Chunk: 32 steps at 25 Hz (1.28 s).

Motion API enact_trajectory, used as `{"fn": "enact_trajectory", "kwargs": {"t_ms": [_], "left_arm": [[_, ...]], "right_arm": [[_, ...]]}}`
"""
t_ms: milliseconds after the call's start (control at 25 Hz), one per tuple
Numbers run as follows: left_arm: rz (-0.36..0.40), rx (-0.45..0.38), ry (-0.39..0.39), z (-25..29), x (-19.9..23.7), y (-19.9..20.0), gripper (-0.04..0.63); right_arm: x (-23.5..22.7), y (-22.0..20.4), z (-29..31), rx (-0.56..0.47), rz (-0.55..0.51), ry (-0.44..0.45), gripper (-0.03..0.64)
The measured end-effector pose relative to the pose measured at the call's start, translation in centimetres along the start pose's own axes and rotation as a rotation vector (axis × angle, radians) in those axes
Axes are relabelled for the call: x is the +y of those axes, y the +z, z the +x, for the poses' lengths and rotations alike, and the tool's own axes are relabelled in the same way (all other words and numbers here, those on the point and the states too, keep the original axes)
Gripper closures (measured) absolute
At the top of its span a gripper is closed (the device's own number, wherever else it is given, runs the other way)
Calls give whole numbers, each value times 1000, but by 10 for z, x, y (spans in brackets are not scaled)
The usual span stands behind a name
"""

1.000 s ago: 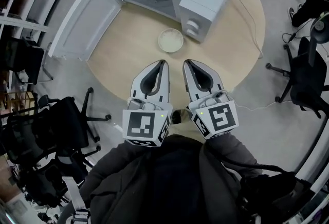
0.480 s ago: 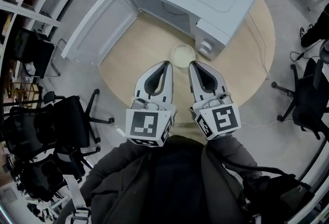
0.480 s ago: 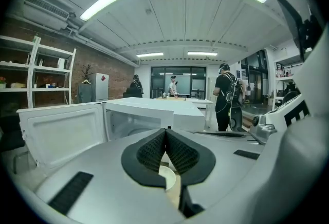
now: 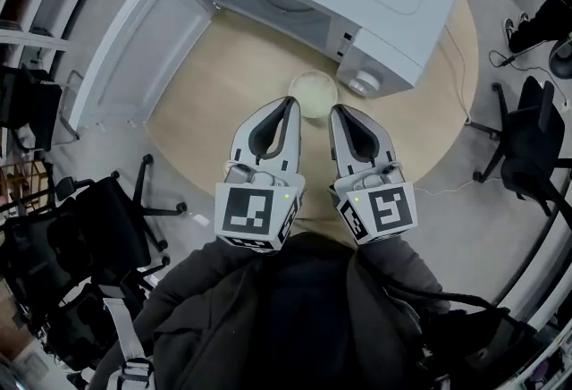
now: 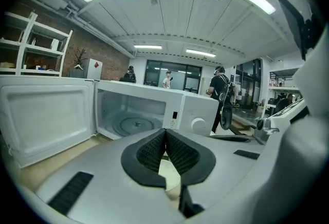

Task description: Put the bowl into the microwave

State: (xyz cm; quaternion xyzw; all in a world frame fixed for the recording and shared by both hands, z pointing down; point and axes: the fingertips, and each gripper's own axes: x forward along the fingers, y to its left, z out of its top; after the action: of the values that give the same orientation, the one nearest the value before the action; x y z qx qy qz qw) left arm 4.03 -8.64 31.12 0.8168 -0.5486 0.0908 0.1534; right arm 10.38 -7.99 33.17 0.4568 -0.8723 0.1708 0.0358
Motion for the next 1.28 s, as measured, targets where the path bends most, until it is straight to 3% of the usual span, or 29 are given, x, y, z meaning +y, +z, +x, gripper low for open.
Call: {"fn": "enact_trajectory", "kwargs": {"t_ms": [240, 320, 400, 480, 1280], "left_arm": [[-50, 90, -26, 25, 15, -49, 581], [-79, 117, -37, 32, 20, -65, 537], [-114, 142, -47, 38, 25, -79, 479], [-140, 160, -51, 43, 32, -90, 465], [-194, 244, -105, 96, 57, -131, 465]], "right_arm": [[-24, -47, 14, 80, 40, -78, 606], [-34, -61, 17, 103, 57, -111, 600], [-40, -74, 21, 126, 75, -131, 549], [-44, -84, 27, 142, 90, -141, 546], [-68, -113, 58, 181, 152, -242, 546]]}}
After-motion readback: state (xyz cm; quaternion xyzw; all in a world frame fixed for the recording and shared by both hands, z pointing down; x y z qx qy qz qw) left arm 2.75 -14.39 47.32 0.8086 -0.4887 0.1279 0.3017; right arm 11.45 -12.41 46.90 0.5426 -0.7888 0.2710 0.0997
